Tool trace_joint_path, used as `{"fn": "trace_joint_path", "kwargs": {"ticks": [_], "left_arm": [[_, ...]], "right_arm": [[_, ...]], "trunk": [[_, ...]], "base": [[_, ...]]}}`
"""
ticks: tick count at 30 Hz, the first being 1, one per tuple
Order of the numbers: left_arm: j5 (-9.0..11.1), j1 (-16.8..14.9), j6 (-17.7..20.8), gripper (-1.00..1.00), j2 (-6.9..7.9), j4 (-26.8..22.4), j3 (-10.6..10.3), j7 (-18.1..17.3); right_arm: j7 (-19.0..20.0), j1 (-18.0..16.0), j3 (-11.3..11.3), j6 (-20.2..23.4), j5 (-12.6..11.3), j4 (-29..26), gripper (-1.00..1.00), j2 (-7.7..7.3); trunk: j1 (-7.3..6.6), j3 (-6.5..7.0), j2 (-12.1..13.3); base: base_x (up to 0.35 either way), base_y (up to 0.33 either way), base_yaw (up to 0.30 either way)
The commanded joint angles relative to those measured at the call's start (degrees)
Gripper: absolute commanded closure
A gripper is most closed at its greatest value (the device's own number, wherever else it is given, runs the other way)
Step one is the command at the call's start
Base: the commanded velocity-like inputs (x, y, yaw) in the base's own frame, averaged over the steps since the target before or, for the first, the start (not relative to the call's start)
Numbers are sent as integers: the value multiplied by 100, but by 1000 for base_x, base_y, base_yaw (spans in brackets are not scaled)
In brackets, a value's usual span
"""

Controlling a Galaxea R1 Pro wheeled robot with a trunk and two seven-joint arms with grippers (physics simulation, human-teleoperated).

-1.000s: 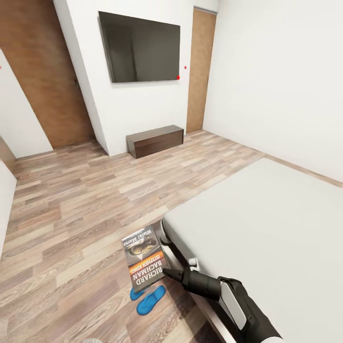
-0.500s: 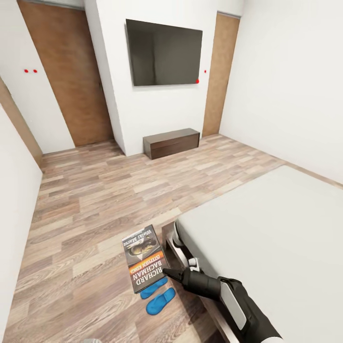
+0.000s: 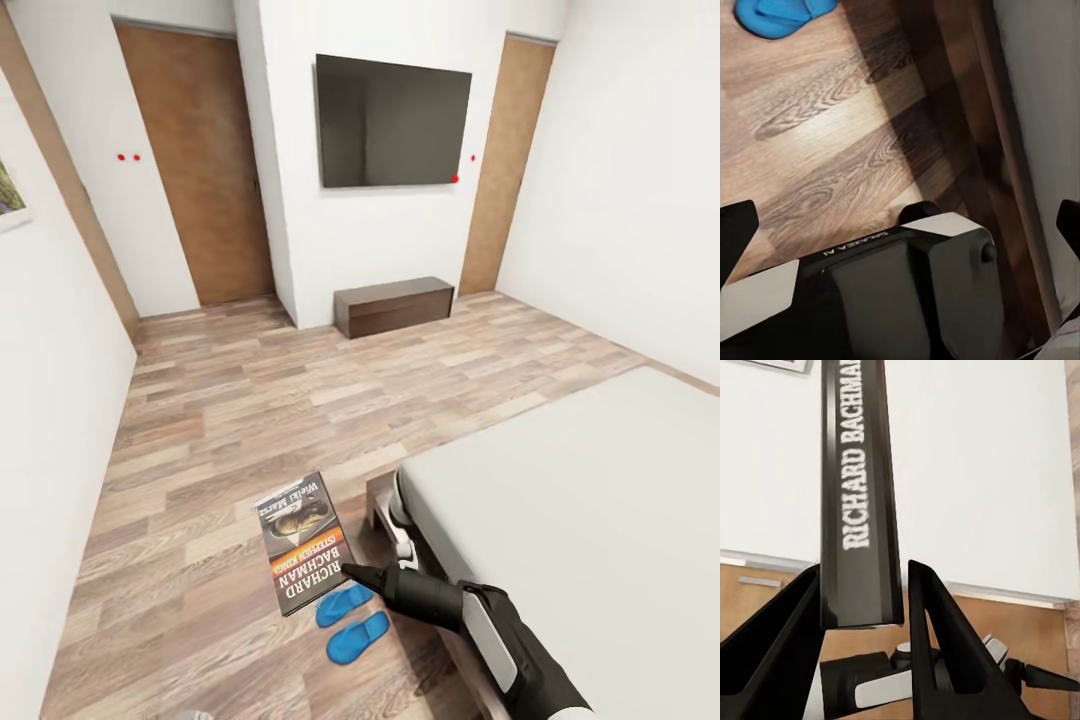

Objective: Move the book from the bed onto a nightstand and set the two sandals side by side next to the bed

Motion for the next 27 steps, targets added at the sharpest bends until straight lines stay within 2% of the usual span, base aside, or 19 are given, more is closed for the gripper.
{"fn": "trace_joint_path", "kwargs": {"ticks": [1, 27], "left_arm": [[-60, -4, -12, -100, 1, 1, 48, -14], [-60, -1, -12, -100, 1, 1, 48, -14]], "right_arm": [[-3, -3, 2, 45, -51, -3, 100, -1], [-3, -3, 2, 45, -51, -3, 100, -1]], "trunk": [[0, 2, -3], [0, 171, -3]], "base": [[0, 0, 231], [0, 0, 231]]}}
